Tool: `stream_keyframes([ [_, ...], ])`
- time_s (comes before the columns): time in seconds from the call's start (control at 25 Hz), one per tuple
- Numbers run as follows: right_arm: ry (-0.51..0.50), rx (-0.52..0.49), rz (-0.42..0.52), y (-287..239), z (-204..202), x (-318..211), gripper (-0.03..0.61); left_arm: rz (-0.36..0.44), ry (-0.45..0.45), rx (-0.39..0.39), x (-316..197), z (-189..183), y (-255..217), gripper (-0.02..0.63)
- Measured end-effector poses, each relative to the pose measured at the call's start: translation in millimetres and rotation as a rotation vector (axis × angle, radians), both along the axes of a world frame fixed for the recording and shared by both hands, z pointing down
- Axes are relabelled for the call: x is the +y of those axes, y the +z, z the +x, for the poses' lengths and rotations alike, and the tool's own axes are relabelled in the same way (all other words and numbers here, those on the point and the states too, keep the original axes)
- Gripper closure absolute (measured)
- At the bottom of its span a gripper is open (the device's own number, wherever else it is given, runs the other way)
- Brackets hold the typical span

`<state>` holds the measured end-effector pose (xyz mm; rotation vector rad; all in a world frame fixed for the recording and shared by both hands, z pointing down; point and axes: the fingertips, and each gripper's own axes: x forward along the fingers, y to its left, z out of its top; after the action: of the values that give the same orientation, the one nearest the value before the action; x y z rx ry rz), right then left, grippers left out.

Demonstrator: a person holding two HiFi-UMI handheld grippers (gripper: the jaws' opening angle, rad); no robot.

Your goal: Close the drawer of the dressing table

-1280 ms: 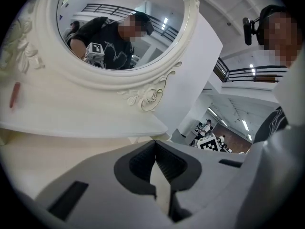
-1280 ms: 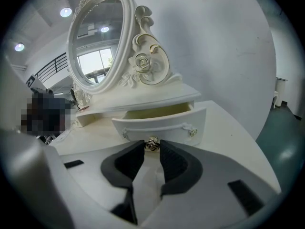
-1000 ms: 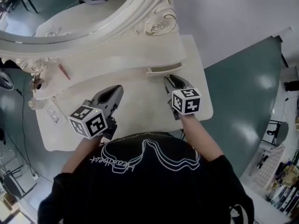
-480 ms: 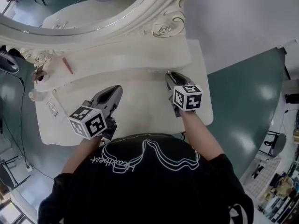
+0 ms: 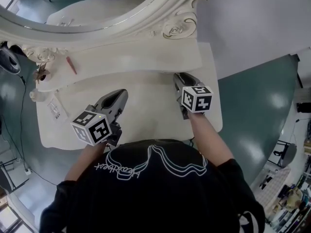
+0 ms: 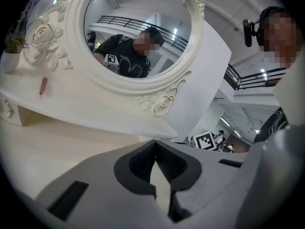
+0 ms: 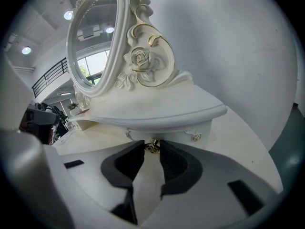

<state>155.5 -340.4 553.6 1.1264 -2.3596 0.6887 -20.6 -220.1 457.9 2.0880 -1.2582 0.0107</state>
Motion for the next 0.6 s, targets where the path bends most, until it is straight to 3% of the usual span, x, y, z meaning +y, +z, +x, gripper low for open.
stream_keyframes([
  [0.44,0.006,0.015,0.016,-5,0,-3,0.466,-0.002,0.015,0.014,5,-2,1,0.609],
  [0.6,0.001,0.021,0.022,-11,-1,7,0.384,0.007,0.043,0.017,8,-3,-4,0.609],
])
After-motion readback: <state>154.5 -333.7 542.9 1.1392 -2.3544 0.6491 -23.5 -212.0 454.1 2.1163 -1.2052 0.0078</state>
